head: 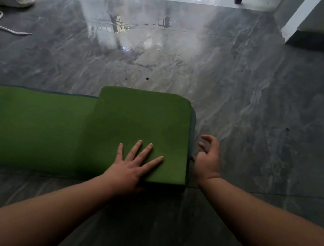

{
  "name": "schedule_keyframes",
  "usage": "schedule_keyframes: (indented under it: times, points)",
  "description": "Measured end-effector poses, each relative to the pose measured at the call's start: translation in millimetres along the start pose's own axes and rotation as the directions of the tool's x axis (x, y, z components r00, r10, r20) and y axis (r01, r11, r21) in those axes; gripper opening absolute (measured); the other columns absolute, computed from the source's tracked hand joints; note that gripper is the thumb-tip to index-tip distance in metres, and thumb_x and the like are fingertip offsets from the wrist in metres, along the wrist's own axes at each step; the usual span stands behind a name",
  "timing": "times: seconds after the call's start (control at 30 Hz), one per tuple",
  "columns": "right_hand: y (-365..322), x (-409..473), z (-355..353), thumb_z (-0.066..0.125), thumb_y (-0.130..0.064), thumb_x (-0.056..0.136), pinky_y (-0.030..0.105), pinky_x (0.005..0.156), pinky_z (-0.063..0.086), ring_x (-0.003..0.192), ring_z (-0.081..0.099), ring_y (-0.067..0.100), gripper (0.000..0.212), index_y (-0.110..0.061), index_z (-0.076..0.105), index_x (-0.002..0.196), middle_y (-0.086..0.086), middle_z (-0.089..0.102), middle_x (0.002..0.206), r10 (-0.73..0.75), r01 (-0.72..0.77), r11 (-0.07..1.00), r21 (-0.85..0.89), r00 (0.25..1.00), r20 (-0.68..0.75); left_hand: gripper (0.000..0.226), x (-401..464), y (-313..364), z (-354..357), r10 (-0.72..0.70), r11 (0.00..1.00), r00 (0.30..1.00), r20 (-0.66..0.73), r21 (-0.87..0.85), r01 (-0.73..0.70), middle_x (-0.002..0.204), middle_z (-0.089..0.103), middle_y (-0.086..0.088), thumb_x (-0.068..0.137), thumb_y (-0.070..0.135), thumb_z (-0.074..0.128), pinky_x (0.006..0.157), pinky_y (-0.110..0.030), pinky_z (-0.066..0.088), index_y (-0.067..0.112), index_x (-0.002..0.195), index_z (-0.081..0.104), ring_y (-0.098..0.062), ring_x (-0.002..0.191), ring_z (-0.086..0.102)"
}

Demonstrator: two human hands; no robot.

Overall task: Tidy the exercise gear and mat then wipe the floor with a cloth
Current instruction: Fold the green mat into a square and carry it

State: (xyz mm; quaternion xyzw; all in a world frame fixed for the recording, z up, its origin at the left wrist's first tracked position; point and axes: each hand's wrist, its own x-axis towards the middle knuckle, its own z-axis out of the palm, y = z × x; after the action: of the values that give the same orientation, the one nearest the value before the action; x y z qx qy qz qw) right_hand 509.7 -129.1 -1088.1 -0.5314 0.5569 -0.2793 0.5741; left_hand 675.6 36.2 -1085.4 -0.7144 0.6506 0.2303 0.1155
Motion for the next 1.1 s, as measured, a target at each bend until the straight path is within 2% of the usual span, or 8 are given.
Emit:
schedule_keyframes:
  times: [0.17, 0.3, 0.4, 0.6, 0.77, 0.87, 1.0, 1.1]
  points:
    - [27.5, 10.0, -10.4, 0.058, -0.021, 0.095, 0.049, 0.102, 0.047, 0.118, 0.056, 0.031, 0.047, -0.014, 0.043, 0.139, 0.013, 0.056, 0.133, 0.301, -0.195, 0.891, -0.410, 0.930, 0.212, 0.113, 4.3, -8.3, 4.2, -0.063, 0.988, 0.995, -0.078, -0.143, 0.051, 0.153, -0.030, 0.009, 0.089, 0.034, 0.059, 0.113, -0.071, -0.001, 0.059, 0.124, -0.045, -0.021, 0.143, -0.029]
    - [26.0, 7.9, -0.6, 0.066, -0.045, 0.088, 0.041, 0.097, 0.050, 0.117, 0.059, 0.029, 0.069, -0.015, 0.039, 0.145, 0.009, 0.056, 0.135, 0.353, -0.176, 0.861, -0.477, 0.883, 0.310, 0.112, 0.5, -14.3, 3.8, -0.177, 0.912, 0.911, -0.373, -0.411, 0.009, 0.157, 0.009, 0.005, 0.075, -0.002, 0.069, 0.110, -0.074, 0.014, 0.045, 0.147, -0.004, -0.021, 0.147, 0.007]
    - [24.6, 10.9, 8.3, 0.072, -0.063, 0.076, 0.040, 0.090, 0.056, 0.103, 0.066, 0.024, 0.076, -0.015, 0.053, 0.131, 0.006, 0.066, 0.119, 0.374, -0.161, 0.834, -0.528, 0.868, 0.327, 0.104, -2.4, -18.3, -0.9, -0.235, 0.902, 0.837, -0.495, -0.432, -0.001, 0.157, 0.023, -0.001, 0.071, -0.008, 0.069, 0.110, -0.072, 0.019, 0.032, 0.150, 0.016, -0.026, 0.146, 0.020]
    - [30.9, 15.0, 9.5, 0.074, -0.044, 0.083, 0.046, 0.091, 0.056, 0.103, 0.065, 0.028, 0.056, -0.013, 0.055, 0.125, 0.009, 0.065, 0.115, 0.372, -0.199, 0.819, -0.538, 0.899, 0.233, 0.076, -5.1, -39.6, -16.3, -0.124, 0.992, 0.884, -0.450, -0.083, 0.096, 0.154, 0.037, -0.014, 0.083, 0.023, 0.042, 0.099, -0.073, 0.034, 0.028, 0.154, 0.017, -0.038, 0.140, 0.037]
    - [26.9, 14.5, 8.8, 0.073, -0.035, 0.086, 0.039, 0.088, 0.056, 0.104, 0.066, 0.026, 0.054, -0.011, 0.054, 0.130, 0.008, 0.067, 0.118, 0.377, -0.196, 0.828, -0.526, 0.889, 0.262, 0.100, -2.7, -36.6, 1.3, -0.025, 0.994, 0.943, -0.333, 0.090, 0.058, 0.160, 0.025, -0.013, 0.083, 0.026, 0.054, 0.102, -0.073, 0.032, 0.042, 0.150, -0.017, -0.036, 0.146, 0.025]
    - [20.8, 4.8, 10.3, 0.075, -0.035, 0.082, 0.034, 0.098, 0.049, 0.118, 0.058, 0.025, 0.069, -0.013, 0.043, 0.140, 0.009, 0.059, 0.133, 0.306, -0.075, 0.830, -0.552, 0.890, 0.338, 0.099, -1.5, -37.8, 1.0, -0.042, 0.997, 0.945, -0.325, 0.053, 0.063, 0.163, 0.017, -0.011, 0.084, 0.025, 0.048, 0.106, -0.074, 0.023, 0.047, 0.145, -0.027, -0.035, 0.149, 0.016]
    - [19.5, -14.1, 22.4, 0.076, -0.063, 0.066, 0.041, 0.109, 0.041, 0.134, 0.044, 0.031, 0.121, -0.011, 0.011, 0.154, 0.015, 0.038, 0.149, 0.293, -0.011, 0.773, -0.635, 0.893, 0.341, 0.087, -8.5, -44.3, -12.3, -0.089, 0.995, 0.934, -0.347, -0.074, 0.067, 0.158, 0.028, -0.017, 0.084, 0.022, 0.039, 0.102, -0.076, 0.025, 0.050, 0.149, -0.011, -0.038, 0.145, 0.025]
    - [13.9, -19.8, 38.9, 0.072, -0.050, 0.081, 0.042, 0.111, 0.038, 0.137, 0.039, 0.037, 0.113, 0.000, 0.002, 0.154, 0.020, 0.031, 0.153, 0.364, -0.125, 0.725, -0.677, 0.904, 0.223, 0.105, -15.8, -48.2, -11.2, -0.048, 0.999, 0.928, -0.369, -0.009, 0.048, 0.156, 0.032, -0.017, 0.079, 0.016, 0.066, 0.101, -0.075, 0.030, 0.043, 0.153, -0.004, -0.038, 0.144, 0.030]
